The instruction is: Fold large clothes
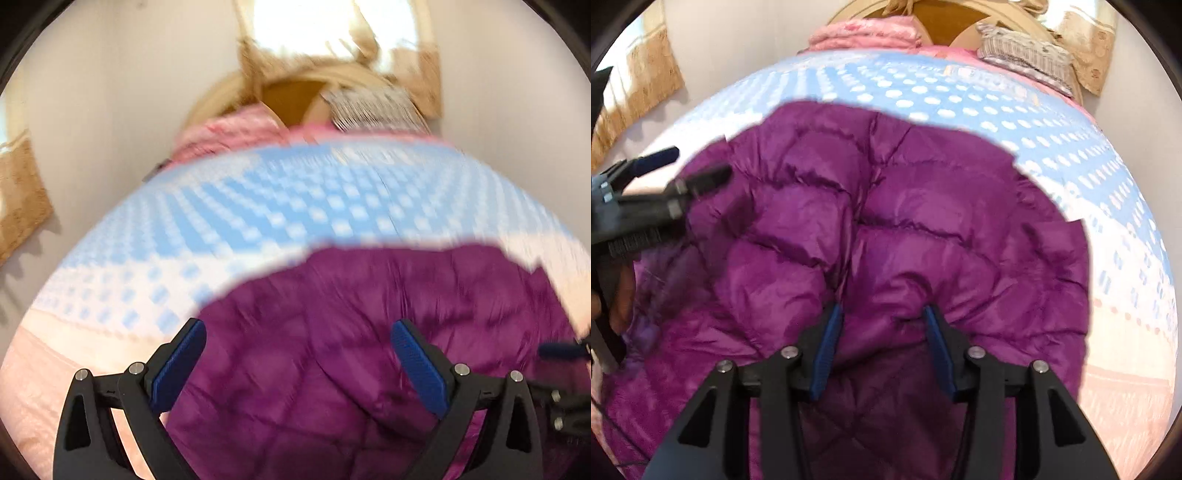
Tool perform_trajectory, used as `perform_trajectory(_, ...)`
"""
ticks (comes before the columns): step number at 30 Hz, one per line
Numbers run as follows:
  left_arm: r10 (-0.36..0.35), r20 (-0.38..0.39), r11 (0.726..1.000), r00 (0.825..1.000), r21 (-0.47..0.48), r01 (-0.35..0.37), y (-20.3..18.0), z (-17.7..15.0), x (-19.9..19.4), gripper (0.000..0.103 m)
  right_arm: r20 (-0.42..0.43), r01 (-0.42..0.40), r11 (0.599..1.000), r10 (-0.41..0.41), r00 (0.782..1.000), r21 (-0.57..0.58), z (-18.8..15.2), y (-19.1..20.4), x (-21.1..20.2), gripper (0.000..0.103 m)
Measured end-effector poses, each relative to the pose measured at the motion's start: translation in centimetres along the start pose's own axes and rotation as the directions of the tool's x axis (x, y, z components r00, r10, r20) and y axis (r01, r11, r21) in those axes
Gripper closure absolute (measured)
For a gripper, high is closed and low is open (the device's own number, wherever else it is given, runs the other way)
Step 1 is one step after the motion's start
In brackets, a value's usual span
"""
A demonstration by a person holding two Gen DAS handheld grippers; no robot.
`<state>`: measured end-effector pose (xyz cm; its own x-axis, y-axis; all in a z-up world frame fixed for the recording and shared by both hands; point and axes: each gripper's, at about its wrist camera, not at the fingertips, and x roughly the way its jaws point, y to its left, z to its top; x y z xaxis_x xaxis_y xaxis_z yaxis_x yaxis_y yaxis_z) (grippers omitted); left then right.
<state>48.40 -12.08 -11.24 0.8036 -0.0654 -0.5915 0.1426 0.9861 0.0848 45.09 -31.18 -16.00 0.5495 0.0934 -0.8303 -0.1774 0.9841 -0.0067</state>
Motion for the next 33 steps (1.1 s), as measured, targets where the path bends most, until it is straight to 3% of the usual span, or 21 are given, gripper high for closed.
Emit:
perform_trajectory(4,0.055,0.002,0.997,0.998,-0.056,-0.055,-0.9,3.0,1.6,0.002,0.128,0.095,0.985,-0.114,0.985,0.143,2.4,-1.6,-2.5,0.04)
perform_trajectory(7,0.04,-0.053,0.995,0.998,-0.094,-0.045,-2.7,3.2,4.5,0.002,0.176,0.164,0.962,-0.204,0.963,0.217,4.3,-2.0,-1.5,0.034)
perform_trajectory(8,0.066,-0.05,0.994,0.997,-0.082,-0.07,-3.4,2.7,5.2,0.002,0.174,0.172,0.96,-0.213,0.961,0.223,4.7,-1.7,-0.7,0.034)
perform_trajectory(10,0.107,-0.08,0.993,0.991,-0.044,-0.111,-4.7,0.8,6.9,0.002,0.146,0.169,0.958,-0.207,0.967,0.233,4.4,-1.5,1.8,0.034)
perform_trajectory(12,0.133,-0.162,0.991,0.978,-0.008,-0.136,-5.4,-1.4,9.6,0.002,0.105,0.183,0.955,-0.212,0.972,0.233,3.7,-1.1,4.2,0.037)
perform_trajectory(14,0.104,-0.225,0.993,0.969,-0.035,-0.115,-5.1,-2.3,11.0,0.002,0.1,0.17,0.96,-0.197,0.975,0.224,2.7,-0.6,5.5,0.037)
perform_trajectory(19,0.066,-0.268,0.994,0.961,-0.07,-0.088,-4.5,-2.5,11.9,0.002,0.102,0.175,0.962,-0.199,0.975,0.21,1.9,-0.6,5.8,0.037)
perform_trajectory(30,0.078,-0.276,0.993,0.958,-0.062,-0.099,-4.9,-2.8,12.3,0.001,0.088,0.188,0.961,-0.209,0.974,0.204,2.3,-0.7,6.5,0.036)
perform_trajectory(33,0.072,-0.309,0.993,0.948,-0.07,-0.099,-4.3,-2.0,11.9,0.001,0.078,0.187,0.961,-0.206,0.975,0.204,2.6,-0.6,6.5,0.036)
